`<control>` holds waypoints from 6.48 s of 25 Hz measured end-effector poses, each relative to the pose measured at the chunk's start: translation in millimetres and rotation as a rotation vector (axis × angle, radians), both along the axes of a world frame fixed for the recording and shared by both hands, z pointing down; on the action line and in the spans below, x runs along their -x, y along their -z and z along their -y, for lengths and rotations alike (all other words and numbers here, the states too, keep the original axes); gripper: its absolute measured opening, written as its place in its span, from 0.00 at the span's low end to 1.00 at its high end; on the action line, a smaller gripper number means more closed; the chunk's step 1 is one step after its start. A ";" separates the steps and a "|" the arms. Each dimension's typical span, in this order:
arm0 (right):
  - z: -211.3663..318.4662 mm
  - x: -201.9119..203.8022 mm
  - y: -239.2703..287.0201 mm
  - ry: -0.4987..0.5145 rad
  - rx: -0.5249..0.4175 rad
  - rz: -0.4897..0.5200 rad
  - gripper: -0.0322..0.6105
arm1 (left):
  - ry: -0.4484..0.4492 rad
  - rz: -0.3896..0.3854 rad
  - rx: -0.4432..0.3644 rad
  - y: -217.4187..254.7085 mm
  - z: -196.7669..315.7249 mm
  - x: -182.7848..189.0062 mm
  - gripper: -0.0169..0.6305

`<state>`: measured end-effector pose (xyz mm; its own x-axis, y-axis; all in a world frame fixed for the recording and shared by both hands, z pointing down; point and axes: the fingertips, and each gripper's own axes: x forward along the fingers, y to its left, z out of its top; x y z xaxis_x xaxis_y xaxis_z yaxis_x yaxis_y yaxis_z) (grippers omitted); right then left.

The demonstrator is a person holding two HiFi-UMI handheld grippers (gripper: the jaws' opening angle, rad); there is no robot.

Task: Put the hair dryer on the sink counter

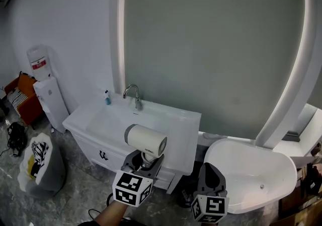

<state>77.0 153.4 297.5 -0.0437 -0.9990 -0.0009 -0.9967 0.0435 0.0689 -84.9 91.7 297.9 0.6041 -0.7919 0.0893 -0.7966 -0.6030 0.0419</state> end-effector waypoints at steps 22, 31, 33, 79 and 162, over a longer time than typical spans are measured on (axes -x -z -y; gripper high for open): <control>83.6 -32.6 -24.5 0.019 0.059 0.025 0.08 | 0.009 -0.004 0.017 -17.7 84.5 -30.5 0.33; 164.2 -37.1 -33.3 -0.015 0.093 0.022 0.08 | -0.037 0.001 0.048 -29.9 166.2 -39.4 0.33; 180.8 -35.7 -31.3 -0.027 0.094 0.019 0.08 | -0.053 0.011 0.045 -30.1 182.1 -42.1 0.33; 305.8 -78.5 -17.8 -0.067 0.064 0.028 0.08 | -0.107 -0.001 0.070 -26.7 307.3 -91.8 0.33; 353.7 -118.7 -246.2 -0.025 0.513 0.219 0.08 | -0.111 0.202 0.649 -275.0 335.7 -159.2 0.33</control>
<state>195.6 -200.3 543.7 -0.0736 -0.8747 0.4791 -0.9865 -0.0065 -0.1633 74.4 -244.0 572.9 0.5997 -0.4745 0.6444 -0.7621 -0.5841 0.2792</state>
